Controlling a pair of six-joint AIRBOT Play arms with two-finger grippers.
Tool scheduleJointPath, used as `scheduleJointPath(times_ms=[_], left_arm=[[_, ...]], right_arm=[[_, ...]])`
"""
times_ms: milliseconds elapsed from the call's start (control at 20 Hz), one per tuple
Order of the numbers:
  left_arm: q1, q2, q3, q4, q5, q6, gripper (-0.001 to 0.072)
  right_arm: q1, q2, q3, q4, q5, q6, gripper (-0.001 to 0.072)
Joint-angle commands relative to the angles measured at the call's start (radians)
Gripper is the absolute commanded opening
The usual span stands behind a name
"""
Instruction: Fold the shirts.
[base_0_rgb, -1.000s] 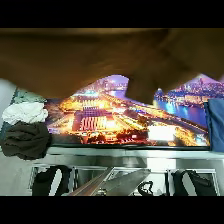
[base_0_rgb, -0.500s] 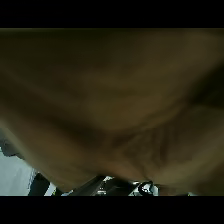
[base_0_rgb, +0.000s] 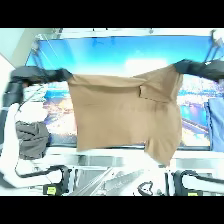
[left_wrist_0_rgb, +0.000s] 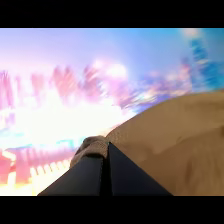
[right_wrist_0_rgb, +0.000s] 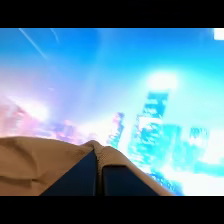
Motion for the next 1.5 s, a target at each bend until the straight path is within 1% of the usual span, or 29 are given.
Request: scheduleJointPath(times_ms=[0, 50, 200, 300, 400, 500, 600, 700, 750, 800, 850, 950, 1050, 1150, 1300, 1450], left_arm=[[0.002, -0.332, 0.061, -0.014, -0.056, 0.047, 0.0015], [0.003, -0.4, 0.124, -0.014, -0.049, 0.043, 0.0015], [0.003, -0.505, 0.28, -0.014, -0.089, 0.028, 0.0015], [0.003, -0.558, 0.388, -0.014, -0.083, -0.01, 0.0016], [-0.005, -0.586, 0.467, -0.013, -0.085, -0.013, 0.0015], [-0.013, -0.605, 0.546, -0.007, -0.09, -0.021, 0.0015], [-0.02, -0.63, 0.616, -0.006, -0.082, -0.054, 0.0015], [-0.026, -0.668, 0.673, -0.005, -0.035, -0.058, 0.0016], [-0.028, -0.685, 0.686, -0.003, -0.022, -0.058, 0.0015], [-0.036, -0.695, 0.685, 0.004, -0.019, -0.06, 0.0016], [-0.04, -0.703, 0.685, 0.05, -0.019, -0.09, 0.0016], [-0.055, -0.709, 0.683, 0.198, -0.012, -0.162, 0.0016], [-0.077, -0.709, 0.679, 0.283, -0.011, -0.181, 0.0016], [-0.09, -0.709, 0.679, 0.317, -0.014, -0.182, 0.0016], [-0.09, -0.709, 0.679, 0.335, 0.0, -0.201, 0.0016], [-0.09, -0.709, 0.679, 0.335, 0.018, -0.199, 0.0016]], right_arm=[[0.013, -0.293, 0.063, 0.033, 0.098, 0.011, 0.0018], [0.014, -0.341, 0.111, 0.034, 0.099, 0.026, 0.0018], [0.013, -0.451, 0.287, 0.033, 0.103, 0.045, 0.0018], [0.003, -0.519, 0.416, 0.034, 0.101, 0.086, 0.0017], [0.001, -0.576, 0.534, 0.033, 0.095, 0.114, 0.0017], [0.0, -0.618, 0.628, 0.029, 0.094, 0.119, 0.0018], [-0.008, -0.648, 0.686, 0.021, 0.09, 0.121, 0.0018], [-0.018, -0.665, 0.693, 0.009, 0.051, 0.124, 0.0018], [-0.024, -0.674, 0.693, -0.022, 0.013, 0.14, 0.0018], [-0.031, -0.679, 0.693, -0.09, -0.029, 0.179, 0.0018], [-0.037, -0.678, 0.693, -0.18, -0.068, 0.219, 0.0018], [-0.043, -0.674, 0.693, -0.349, -0.131, 0.284, 0.0018], [-0.043, -0.676, 0.693, -0.444, -0.146, 0.324, 0.0018], [-0.04, -0.676, 0.693, -0.453, -0.132, 0.325, 0.0018], [-0.041, -0.681, 0.693, -0.454, -0.13, 0.325, 0.0018], [-0.035, -0.699, 0.692, -0.451, -0.144, 0.328, 0.0019]])
